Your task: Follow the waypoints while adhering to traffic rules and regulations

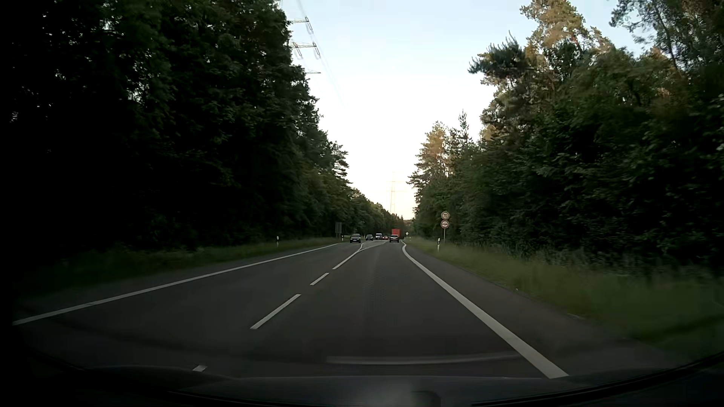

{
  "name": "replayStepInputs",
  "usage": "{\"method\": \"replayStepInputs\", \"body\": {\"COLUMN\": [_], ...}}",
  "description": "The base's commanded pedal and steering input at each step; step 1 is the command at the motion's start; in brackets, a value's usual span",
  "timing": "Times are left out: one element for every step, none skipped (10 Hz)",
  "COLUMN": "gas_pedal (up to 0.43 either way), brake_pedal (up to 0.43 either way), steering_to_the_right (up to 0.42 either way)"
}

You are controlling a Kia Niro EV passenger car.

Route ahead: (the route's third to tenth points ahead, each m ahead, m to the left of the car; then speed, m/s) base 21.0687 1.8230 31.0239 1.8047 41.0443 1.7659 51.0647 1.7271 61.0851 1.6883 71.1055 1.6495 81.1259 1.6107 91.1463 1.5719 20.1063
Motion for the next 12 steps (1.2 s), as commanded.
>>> {"method": "replayStepInputs", "body": {"gas_pedal": [0.098, 0.098, 0.098, 0.098, 0.098, 0.098, 0.098, 0.098, 0.098, 0.098, 0.098, 0.098], "brake_pedal": [0.024, 0.018, 0.018, 0.024, 0.024, 0.018, 0.018, 0.024, 0.024, 0.018, 0.024, 0.024], "steering_to_the_right": [0.006, 0.006, 0.006, 0.006, 0.006, 0.006, 0.006, 0.006, 0.006, 0.005, 0.006, 0.006]}}
